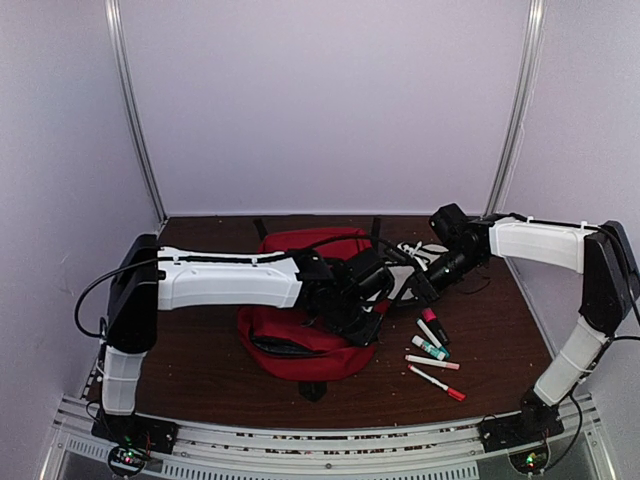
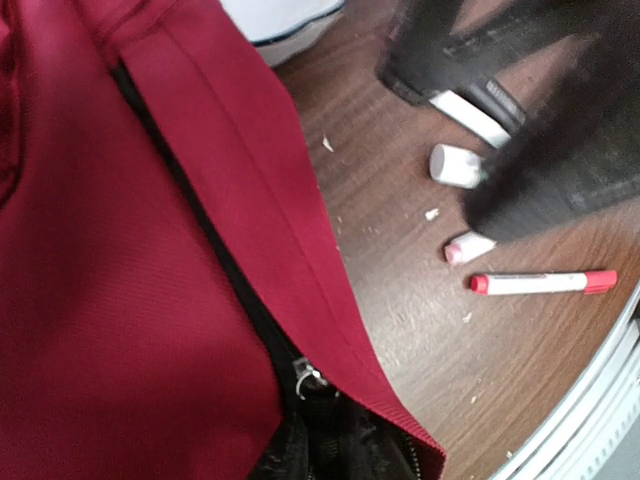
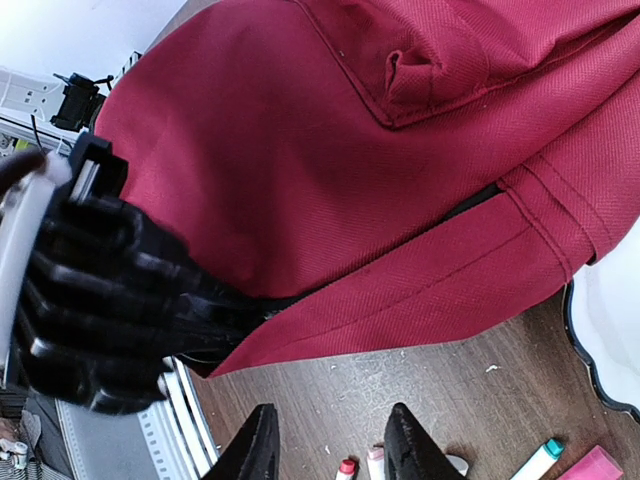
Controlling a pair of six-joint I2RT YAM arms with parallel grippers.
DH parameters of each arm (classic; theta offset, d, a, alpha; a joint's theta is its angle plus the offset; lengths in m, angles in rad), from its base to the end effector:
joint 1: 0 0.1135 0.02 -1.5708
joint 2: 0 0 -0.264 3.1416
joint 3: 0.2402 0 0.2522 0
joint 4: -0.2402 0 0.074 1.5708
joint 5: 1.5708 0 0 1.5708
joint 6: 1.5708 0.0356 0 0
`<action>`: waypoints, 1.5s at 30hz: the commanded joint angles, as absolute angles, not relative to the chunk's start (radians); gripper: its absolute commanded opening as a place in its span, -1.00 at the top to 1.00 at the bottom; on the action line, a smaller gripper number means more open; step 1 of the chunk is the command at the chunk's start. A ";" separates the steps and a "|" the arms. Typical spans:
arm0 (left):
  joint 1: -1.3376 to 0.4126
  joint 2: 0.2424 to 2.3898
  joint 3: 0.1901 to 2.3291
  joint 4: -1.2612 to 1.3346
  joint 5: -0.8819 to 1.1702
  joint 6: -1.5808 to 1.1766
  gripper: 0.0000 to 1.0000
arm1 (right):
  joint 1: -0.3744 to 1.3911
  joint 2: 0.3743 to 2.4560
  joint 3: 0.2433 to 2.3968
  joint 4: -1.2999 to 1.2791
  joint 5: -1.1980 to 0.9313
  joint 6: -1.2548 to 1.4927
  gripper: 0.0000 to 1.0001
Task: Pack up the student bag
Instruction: Grab the largest pocket of the student bag, then hold the student bag at the center of the board.
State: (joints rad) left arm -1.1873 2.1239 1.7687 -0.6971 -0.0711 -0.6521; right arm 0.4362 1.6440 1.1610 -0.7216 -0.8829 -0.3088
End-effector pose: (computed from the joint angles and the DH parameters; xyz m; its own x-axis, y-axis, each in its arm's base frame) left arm 0.1758 -0.4289 0.2141 -0.8117 0.3939 -0.4313 0.5275 0.8114 -0.2517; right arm 0.2772 0.1596 0.2260 -0.6485 -0.5152 -0.5604 -0.7516 0.3170 0.5784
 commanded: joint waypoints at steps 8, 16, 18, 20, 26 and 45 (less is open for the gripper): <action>-1.204 1.989 1.797 -0.771 -0.258 -0.604 1.00 | 0.433 1.662 1.199 -0.739 -0.904 -0.328 0.29; -1.204 1.863 1.740 -0.763 -0.352 -0.544 1.00 | 0.442 1.664 1.208 -0.729 -0.920 -0.312 0.30; -1.203 1.855 1.728 -0.763 -0.348 -0.543 1.00 | 0.452 1.663 1.212 -0.731 -0.922 -0.313 0.30; -1.203 1.854 1.725 -0.762 -0.341 -0.543 1.00 | 0.458 1.665 1.223 -0.729 -0.919 -0.299 0.30; -1.203 1.854 1.709 -0.758 -0.304 -0.547 1.00 | 0.492 1.731 1.308 -0.735 -0.981 -0.221 0.13; -1.203 1.699 1.391 -0.503 -0.199 -0.581 1.00 | 0.645 1.414 1.096 -0.545 -0.714 -1.167 -0.05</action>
State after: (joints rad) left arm -1.2034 1.7664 1.4250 -0.5934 -0.2123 -0.5610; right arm 0.6029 1.4353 1.1339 -0.7067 -0.8200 -1.0840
